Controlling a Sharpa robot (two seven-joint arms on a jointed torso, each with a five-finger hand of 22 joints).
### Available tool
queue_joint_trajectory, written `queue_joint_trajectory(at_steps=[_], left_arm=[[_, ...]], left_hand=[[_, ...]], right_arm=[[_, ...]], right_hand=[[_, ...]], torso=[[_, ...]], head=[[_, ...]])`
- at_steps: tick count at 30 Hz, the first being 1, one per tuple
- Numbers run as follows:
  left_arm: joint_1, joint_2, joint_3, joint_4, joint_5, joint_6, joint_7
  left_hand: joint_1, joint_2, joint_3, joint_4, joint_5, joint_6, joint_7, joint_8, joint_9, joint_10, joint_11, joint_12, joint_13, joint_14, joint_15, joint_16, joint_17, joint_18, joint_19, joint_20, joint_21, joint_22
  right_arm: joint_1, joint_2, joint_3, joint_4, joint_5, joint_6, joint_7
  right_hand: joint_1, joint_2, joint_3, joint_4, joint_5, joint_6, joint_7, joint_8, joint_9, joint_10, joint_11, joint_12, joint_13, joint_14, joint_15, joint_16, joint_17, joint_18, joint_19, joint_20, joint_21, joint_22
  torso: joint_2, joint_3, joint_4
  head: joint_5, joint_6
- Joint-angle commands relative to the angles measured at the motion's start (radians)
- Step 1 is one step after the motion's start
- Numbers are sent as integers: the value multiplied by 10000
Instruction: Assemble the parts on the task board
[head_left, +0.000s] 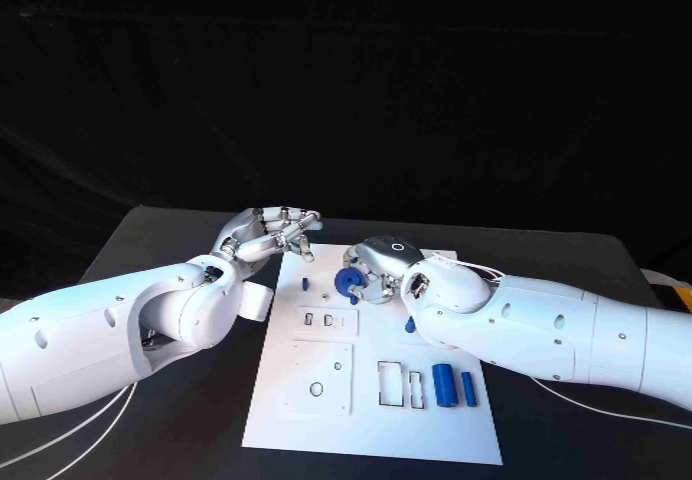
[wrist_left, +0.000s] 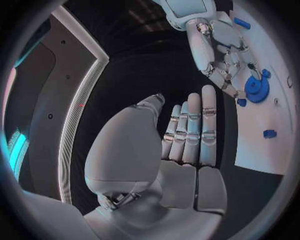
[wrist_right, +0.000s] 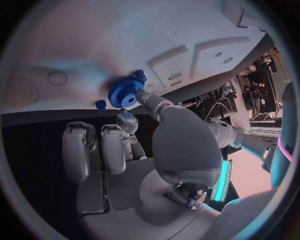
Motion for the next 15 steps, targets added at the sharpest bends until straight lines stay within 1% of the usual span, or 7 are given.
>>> queue_joint_trajectory(at_steps=[1, 10, 15], left_arm=[[8, 8, 8, 23, 20, 139, 54], [9, 0, 8, 26, 52, 153, 51], [9, -2, 8, 27, 57, 157, 49]], left_hand=[[-18, 100, -35, -28, -43, -76, -15, 60, 11, -39, 0, 59, 15, -68, -10, 58, 6, 49, -79, -11, 63, 11], [-23, 103, -41, -27, -44, -82, -11, 71, 21, -58, 3, 89, 18, -85, -6, 73, 4, 50, -114, -6, 94, 28], [-23, 103, -41, -27, -44, -82, -11, 71, 21, -58, 3, 89, 18, -85, -6, 73, 4, 50, -114, -6, 94, 28]], right_arm=[[-7, 24, -2, -19, -277, -253, -138], [-8, 41, -3, -36, -362, -715, -150], [-8, 52, -2, -52, -391, -881, -190]], right_hand=[[152, 76, 37, -66, -60, 59, -6, 3, 30, -9, -18, 62, 40, 439, 54, -55, 16, -83, 28, 32, -4, 1023], [248, 254, 217, -79, -40, 268, -22, 70, 111, 155, -41, 208, 212, 458, 36, -27, 84, -109, 104, 17, 63, 1126], [220, 299, 267, -48, 1, 328, -28, 80, 130, 191, -47, 237, 245, 462, 30, -23, 93, -114, 120, 12, 76, 1148]], torso=[[1, -1, 7], [-1, -2, -6], [-7, -1, 7]], head=[[3, 4], [4, 0], [-6, 3]])
